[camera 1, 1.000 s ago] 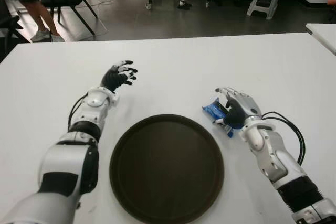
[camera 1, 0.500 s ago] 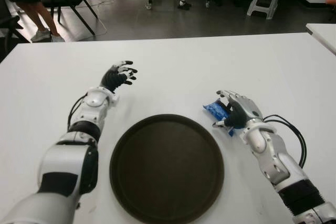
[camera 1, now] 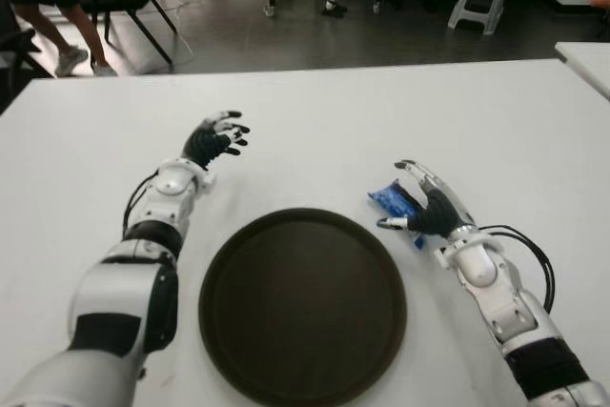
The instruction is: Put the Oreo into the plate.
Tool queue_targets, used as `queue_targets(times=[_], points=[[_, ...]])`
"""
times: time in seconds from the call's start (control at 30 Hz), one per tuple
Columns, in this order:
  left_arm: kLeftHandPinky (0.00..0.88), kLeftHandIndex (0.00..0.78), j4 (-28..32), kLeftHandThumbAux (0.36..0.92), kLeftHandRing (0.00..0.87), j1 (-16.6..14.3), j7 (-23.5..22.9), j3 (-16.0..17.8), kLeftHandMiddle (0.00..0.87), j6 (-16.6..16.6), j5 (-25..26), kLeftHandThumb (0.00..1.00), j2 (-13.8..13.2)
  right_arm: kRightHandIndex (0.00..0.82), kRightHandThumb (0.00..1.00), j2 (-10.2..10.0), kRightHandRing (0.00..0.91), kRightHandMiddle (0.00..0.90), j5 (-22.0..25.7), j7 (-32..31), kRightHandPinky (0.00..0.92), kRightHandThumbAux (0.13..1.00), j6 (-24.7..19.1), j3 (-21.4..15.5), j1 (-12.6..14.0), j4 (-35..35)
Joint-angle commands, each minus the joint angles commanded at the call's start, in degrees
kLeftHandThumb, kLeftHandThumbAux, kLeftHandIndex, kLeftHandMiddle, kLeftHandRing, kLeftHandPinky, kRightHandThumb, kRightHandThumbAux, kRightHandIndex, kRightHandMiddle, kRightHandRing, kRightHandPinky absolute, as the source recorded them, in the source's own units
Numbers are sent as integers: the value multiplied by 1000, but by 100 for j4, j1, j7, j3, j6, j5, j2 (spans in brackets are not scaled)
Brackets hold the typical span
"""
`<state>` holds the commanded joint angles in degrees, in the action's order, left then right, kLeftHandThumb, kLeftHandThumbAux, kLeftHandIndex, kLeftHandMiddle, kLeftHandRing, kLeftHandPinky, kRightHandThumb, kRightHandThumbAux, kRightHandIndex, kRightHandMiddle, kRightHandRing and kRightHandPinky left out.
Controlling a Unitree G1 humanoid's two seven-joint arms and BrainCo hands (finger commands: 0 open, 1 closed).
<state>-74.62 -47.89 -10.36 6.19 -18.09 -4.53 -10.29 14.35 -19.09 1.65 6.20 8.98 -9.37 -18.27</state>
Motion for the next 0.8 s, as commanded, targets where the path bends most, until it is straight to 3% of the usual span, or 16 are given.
queue_targets(times=[0.13,0.37,0.8], points=[[399,219,-3,632,378,-2,6,-5,348,14,-6,88,-3,71,0,-322,116,121,942,-308,137,773,393,-409,-15,-276],[410,219,-6,643,387,-5,15,-24,355,15,-30,74,-13,75,0,-449,147,147,1590,-727,176,748,752,-684,-85,-608],[395,204,8,636,370,-1,-30,-25,340,-8,-18,63,-15,96,0,-529,169,177,1922,-1003,176,700,497,-882,-34,-359]])
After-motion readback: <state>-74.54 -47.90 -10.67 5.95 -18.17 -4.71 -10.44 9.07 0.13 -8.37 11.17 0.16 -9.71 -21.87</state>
